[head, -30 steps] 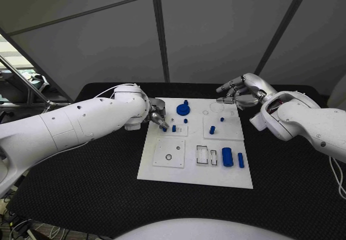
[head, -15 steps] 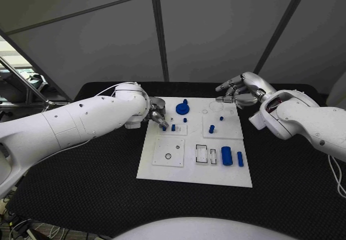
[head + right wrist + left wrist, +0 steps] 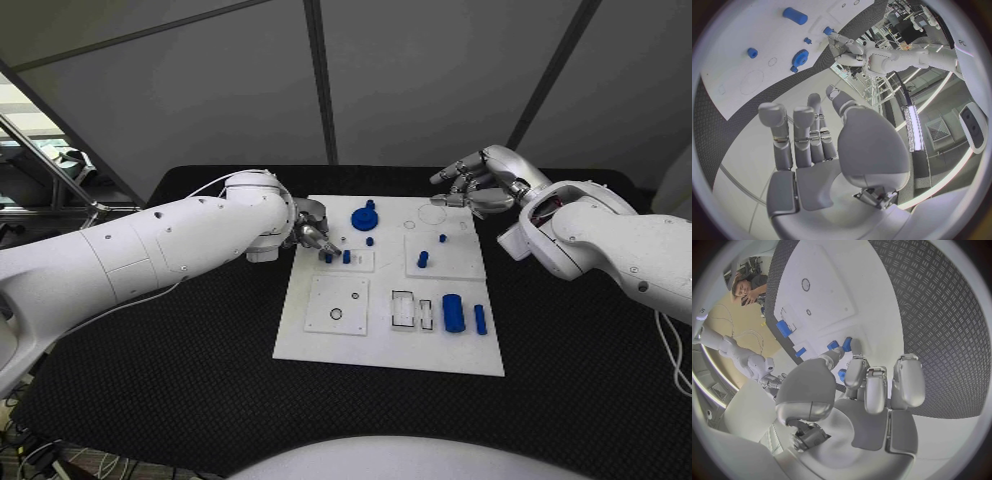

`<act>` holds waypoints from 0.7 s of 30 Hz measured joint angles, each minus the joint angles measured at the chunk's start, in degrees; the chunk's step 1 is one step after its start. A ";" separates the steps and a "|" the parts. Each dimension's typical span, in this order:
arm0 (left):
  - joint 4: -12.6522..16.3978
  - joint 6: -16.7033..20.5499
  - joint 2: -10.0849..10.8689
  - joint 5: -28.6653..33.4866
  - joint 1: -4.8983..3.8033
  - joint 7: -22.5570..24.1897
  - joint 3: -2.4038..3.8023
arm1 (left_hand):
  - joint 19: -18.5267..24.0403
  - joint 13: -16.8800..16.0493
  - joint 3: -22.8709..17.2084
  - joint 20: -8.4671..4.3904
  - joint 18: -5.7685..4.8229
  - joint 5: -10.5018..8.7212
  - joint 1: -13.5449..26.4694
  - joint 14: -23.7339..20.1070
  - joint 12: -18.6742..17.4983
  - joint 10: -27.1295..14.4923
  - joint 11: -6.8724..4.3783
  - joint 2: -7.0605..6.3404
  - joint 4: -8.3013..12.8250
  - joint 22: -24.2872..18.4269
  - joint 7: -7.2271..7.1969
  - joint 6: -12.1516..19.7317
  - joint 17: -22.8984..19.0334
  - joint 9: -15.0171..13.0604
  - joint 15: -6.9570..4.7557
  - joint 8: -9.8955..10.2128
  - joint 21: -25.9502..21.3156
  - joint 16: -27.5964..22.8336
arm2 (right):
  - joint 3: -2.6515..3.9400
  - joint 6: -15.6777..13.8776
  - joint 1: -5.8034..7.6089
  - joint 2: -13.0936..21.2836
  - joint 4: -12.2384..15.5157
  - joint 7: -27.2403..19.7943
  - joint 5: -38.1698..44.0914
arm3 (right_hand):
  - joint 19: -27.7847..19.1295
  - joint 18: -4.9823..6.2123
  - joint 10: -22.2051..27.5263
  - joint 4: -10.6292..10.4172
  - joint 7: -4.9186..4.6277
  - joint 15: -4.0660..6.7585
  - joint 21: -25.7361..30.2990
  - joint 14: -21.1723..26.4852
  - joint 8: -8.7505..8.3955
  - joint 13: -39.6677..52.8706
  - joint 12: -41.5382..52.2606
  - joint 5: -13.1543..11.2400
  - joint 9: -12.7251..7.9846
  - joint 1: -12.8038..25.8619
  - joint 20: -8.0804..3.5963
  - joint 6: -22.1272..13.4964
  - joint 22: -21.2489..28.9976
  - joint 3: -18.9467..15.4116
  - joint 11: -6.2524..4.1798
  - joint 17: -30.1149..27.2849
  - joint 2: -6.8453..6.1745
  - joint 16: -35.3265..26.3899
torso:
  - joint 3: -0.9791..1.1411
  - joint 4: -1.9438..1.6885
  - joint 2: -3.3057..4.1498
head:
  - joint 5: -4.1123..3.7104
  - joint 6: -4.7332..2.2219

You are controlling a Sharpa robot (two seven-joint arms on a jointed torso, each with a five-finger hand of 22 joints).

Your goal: Assemble the parts on the task board

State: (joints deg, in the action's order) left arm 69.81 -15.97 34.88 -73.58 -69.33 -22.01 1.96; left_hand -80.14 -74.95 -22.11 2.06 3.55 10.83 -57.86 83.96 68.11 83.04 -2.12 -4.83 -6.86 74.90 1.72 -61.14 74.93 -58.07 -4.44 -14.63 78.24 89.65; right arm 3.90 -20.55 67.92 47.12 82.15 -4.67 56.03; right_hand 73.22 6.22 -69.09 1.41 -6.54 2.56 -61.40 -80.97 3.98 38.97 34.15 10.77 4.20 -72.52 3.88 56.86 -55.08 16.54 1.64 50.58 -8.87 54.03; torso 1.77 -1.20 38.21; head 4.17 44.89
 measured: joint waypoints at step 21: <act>1.00 7.62 2.50 2.57 0.33 0.90 -0.02 | -0.42 0.01 5.18 -0.42 0.00 -7.09 -1.18 -0.01 -0.61 0.00 0.00 -1.73 -7.87 0.00 0.01 -0.39 0.00 -0.20 -0.38 0.00 0.00 0.00 | 0.00 0.32 0.00 0.25 -0.35 0.22 0.00 | 0.94 0.92 1.66 -0.06 -0.10 0.00 0.89 0.00 0.00 -7.59 -8.36 0.00 -0.06 1.00 0.11 0.10 0.13 1.71 0.41 -2.01 -0.25 -4.68 | -0.01 -0.01 -0.03 | 0.08 -0.34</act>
State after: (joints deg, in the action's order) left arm 70.81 -8.35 37.38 -71.01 -69.00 -21.12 1.94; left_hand -80.56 -74.94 -16.93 1.64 3.55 3.74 -59.05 83.96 67.50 83.04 -2.12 -6.56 -14.73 74.91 1.73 -61.53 74.93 -58.26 -4.81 -14.64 78.24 89.65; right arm 3.90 -20.22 67.92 47.36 81.80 -4.45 56.03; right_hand 74.16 7.14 -67.43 1.35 -6.64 2.56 -60.51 -80.97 3.98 31.38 25.80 10.77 4.14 -71.52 3.99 56.97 -54.95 18.25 2.05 48.57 -9.12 49.35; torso 1.77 -1.21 38.18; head 4.25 44.56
